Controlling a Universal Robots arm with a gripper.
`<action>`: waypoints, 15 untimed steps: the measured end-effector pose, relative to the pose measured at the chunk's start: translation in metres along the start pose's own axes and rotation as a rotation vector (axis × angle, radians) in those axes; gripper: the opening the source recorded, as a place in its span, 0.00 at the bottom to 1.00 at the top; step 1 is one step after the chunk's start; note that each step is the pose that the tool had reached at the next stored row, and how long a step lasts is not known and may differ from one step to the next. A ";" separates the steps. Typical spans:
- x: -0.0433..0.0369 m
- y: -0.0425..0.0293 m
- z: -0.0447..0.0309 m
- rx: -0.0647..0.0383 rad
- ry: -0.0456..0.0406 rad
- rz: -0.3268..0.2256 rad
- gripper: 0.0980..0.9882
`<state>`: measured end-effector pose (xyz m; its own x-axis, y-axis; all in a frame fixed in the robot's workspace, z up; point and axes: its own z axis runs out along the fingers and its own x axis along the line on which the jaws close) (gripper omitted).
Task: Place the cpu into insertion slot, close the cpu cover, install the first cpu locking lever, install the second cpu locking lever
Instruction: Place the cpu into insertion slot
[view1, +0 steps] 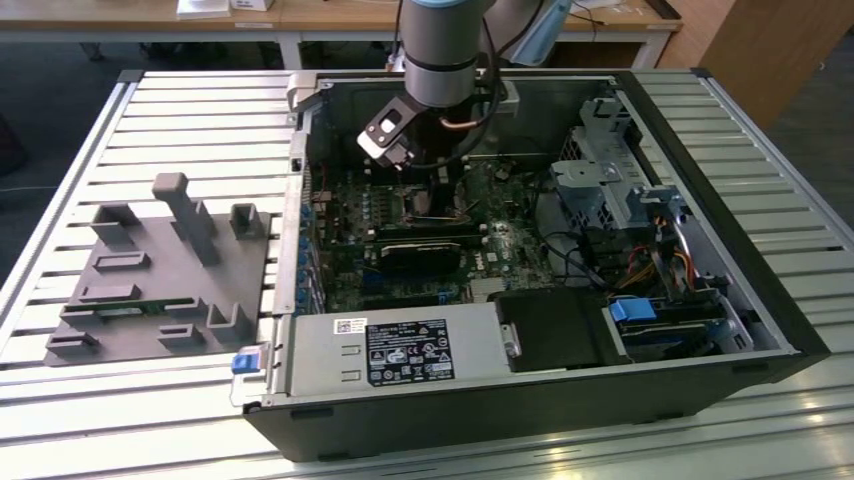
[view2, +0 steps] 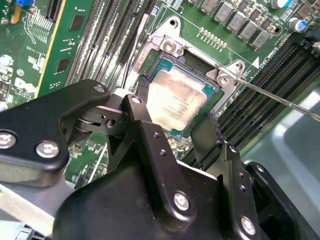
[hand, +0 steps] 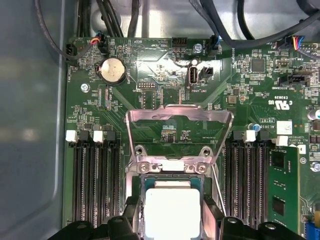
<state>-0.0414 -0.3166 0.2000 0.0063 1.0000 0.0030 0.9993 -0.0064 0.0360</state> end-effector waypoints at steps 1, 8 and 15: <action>0.0000 0.0000 -0.0015 0.000 -0.0002 0.000 0.58; 0.0000 0.0004 -0.0093 0.001 0.0000 0.000 0.42; -0.0009 0.0005 -0.0097 0.002 0.0000 0.000 0.10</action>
<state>-0.0412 -0.3175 0.2097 0.0067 1.0000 0.0030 0.9994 -0.0068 0.0338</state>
